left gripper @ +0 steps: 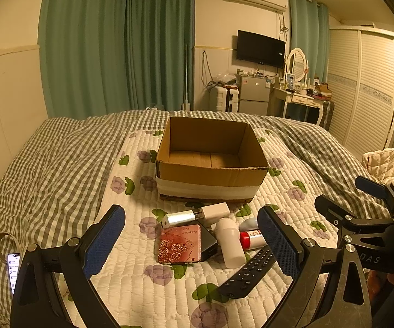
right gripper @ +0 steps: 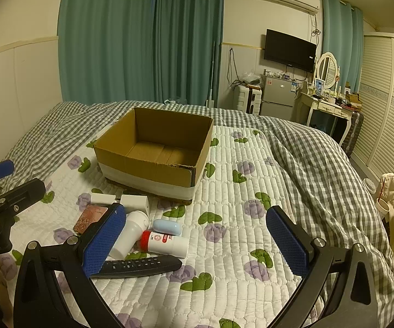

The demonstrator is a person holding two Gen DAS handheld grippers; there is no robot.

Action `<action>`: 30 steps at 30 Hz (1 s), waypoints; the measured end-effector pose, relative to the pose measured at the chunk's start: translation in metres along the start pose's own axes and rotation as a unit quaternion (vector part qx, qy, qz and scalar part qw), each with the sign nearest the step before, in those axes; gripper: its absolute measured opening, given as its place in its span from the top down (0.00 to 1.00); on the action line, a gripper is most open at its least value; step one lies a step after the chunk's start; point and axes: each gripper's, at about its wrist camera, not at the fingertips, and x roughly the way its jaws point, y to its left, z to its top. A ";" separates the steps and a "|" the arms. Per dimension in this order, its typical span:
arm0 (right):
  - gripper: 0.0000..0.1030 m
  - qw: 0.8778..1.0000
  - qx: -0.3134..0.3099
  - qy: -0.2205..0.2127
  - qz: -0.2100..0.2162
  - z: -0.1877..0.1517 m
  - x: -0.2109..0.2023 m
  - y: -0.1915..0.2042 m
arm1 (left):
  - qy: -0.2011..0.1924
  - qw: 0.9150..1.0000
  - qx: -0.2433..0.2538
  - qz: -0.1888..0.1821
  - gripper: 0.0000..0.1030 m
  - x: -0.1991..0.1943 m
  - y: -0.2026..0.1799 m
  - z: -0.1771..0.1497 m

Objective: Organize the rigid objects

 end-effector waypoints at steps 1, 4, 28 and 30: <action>0.00 1.000 0.000 0.000 0.000 0.000 0.000 0.000 | 0.000 1.000 0.000 0.000 0.03 0.000 0.000 0.000; 0.00 1.000 0.000 0.000 0.000 0.000 0.000 0.000 | -0.001 1.000 0.000 0.000 0.03 0.000 0.000 0.000; 0.00 0.978 -0.154 0.118 0.082 -0.028 0.023 0.049 | 0.086 0.995 0.003 0.044 0.03 0.023 0.024 -0.030; 0.06 0.969 -0.184 0.141 0.086 -0.044 0.035 0.061 | 0.099 0.994 0.000 0.049 0.03 0.031 0.030 -0.034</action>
